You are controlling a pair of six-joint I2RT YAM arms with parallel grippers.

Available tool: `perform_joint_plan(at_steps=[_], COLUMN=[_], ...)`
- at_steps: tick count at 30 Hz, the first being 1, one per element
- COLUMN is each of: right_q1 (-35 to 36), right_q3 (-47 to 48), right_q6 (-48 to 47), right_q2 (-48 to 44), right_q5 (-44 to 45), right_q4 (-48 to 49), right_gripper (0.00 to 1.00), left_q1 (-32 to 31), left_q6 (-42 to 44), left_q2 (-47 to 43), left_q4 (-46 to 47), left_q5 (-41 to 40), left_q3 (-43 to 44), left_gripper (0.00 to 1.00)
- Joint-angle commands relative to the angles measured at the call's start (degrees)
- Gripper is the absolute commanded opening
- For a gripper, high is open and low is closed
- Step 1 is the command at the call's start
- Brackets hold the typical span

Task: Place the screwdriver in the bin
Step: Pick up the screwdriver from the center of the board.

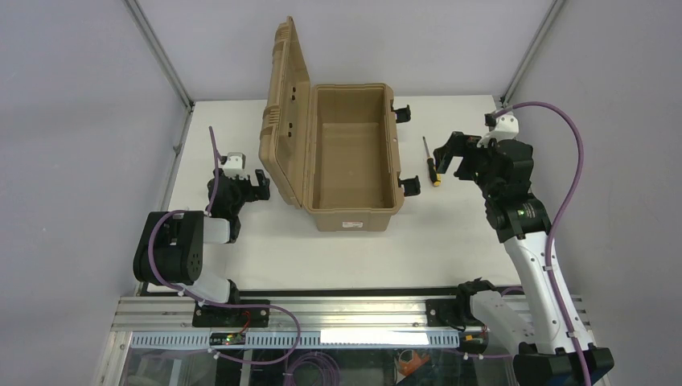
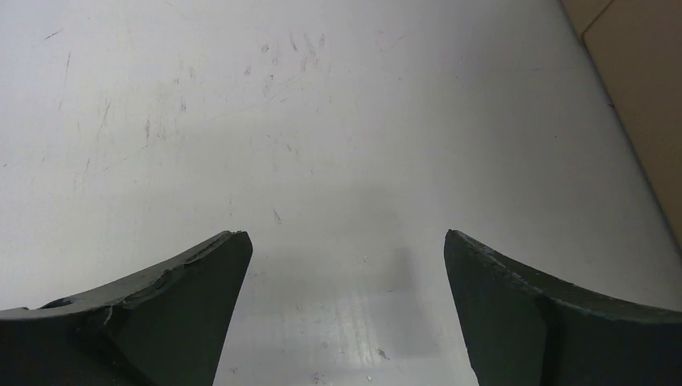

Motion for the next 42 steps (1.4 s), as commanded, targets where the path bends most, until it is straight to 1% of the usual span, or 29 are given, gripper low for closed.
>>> perform_joint_plan(at_steps=[1, 11, 12, 17, 24, 34, 42], right_q1=[0.71, 1.30, 1.29, 1.33, 1.33, 1.23, 1.19], right_q3=[1.24, 2.85, 3.25, 6.69, 17.31, 33.71, 48.85], right_q6=[-1.25, -0.85, -0.96, -1.57, -2.82, -3.30, -1.68], right_q2=[-0.37, 0.33, 0.42, 2.09, 8.13, 19.71, 33.07], right_q5=[1.15, 2.11, 3.22, 3.04, 3.80, 6.44, 6.05], right_q4=[2.99, 2.09, 1.91, -0.32, -8.84, -21.17, -33.80], right_gripper=[0.99, 0.99, 0.99, 0.99, 0.99, 0.99, 0.99], left_q1=[0.20, 0.17, 0.17, 0.19, 0.17, 0.17, 0.17], left_q6=[-0.74, -0.74, -0.74, -0.74, -0.74, -0.74, -0.74], left_q2=[-1.70, -1.70, -1.74, -1.70, -1.71, -1.70, -1.70], left_q4=[1.91, 1.90, 1.90, 1.91, 1.93, 1.93, 1.90], left_q5=[0.91, 0.91, 0.91, 0.90, 0.95, 0.90, 0.90], left_q3=[0.01, 0.01, 0.01, 0.01, 0.01, 0.02, 0.01], left_gripper=[0.99, 0.99, 0.99, 0.99, 0.99, 0.99, 0.99])
